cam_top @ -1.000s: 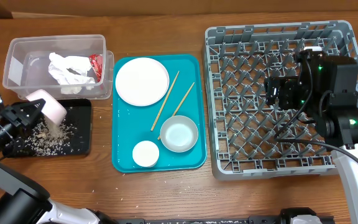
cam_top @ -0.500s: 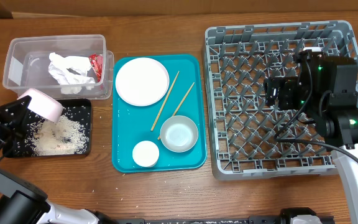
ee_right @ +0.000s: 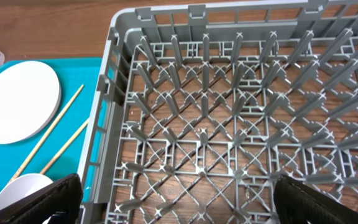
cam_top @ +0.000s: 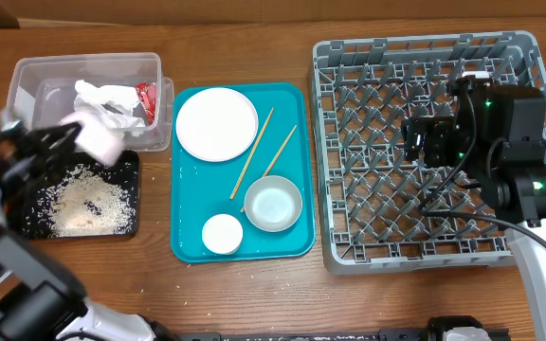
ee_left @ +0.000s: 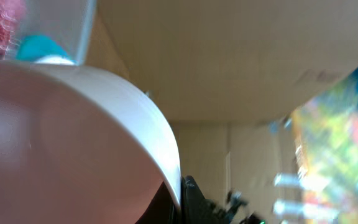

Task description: Sort waste into correct bins and load items into the dishwasher

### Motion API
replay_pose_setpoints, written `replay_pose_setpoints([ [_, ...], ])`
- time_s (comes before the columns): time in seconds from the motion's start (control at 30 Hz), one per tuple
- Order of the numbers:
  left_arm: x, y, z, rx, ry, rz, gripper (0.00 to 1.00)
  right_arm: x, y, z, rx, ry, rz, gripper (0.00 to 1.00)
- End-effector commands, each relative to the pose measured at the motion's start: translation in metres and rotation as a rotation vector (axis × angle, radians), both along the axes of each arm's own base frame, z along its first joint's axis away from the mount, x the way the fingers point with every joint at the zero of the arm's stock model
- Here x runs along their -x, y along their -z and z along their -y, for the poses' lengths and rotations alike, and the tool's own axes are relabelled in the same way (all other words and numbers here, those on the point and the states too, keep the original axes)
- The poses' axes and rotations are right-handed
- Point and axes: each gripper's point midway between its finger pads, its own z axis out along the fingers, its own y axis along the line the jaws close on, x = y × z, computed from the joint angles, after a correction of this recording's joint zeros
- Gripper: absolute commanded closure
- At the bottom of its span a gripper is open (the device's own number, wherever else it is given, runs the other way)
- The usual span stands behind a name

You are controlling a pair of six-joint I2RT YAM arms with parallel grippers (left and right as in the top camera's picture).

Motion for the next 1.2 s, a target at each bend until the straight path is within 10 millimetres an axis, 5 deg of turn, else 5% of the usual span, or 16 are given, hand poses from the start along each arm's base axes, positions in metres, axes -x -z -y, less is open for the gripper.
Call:
replay_pose_setpoints([
  [0.0,-0.052,-0.050,0.078,-0.370,0.178,0.099,0.96,-0.003,-0.014,-0.002,-0.008,-0.006,0.036,0.00],
  [0.17,-0.102,-0.045,0.165,-0.994,0.193,0.111,0.96,-0.003,-0.014,-0.002,-0.008,-0.006,0.037,0.00],
  [0.3,-0.106,0.003,0.212,-1.482,0.233,0.045,0.96,-0.003,-0.014,-0.002,-0.008,-0.006,0.037,0.00],
  [0.33,-0.101,0.033,0.234,-1.600,0.330,0.025,0.96,-0.003,-0.014,-0.002,-0.008,-0.006,0.037,0.00],
  [0.47,-0.093,0.096,0.248,-1.679,0.471,-0.089,0.96,-0.003,-0.014,-0.003,-0.009,-0.007,0.036,0.00],
  [0.7,-0.067,0.152,0.263,-1.536,0.614,-0.252,0.96,-0.002,-0.016,-0.016,-0.064,-0.065,0.038,0.00],
  [0.8,-0.062,0.156,0.261,-1.518,0.604,-0.302,0.94,-0.003,-0.022,-0.031,-0.124,-0.128,0.055,0.00],
  [0.83,-0.060,0.156,0.263,-1.506,0.615,-0.303,0.86,-0.004,-0.024,-0.033,-0.141,-0.135,0.063,0.00],
  [0.9,-0.057,0.157,0.267,-1.481,0.632,-0.304,0.55,-0.009,-0.031,-0.035,-0.206,-0.094,0.079,0.00],
  [1.0,-0.053,0.151,0.267,-1.455,0.644,-0.313,0.29,-0.019,-0.051,-0.051,-0.349,-0.102,0.126,0.00],
  [1.07,-0.059,0.130,0.257,-1.417,0.602,-0.336,0.24,-0.035,-0.060,-0.057,-0.446,-0.052,0.149,0.00],
  [1.17,-0.077,0.063,0.233,-1.252,0.525,-0.310,0.22,-0.066,-0.067,-0.093,-0.552,-0.060,0.191,0.08],
])
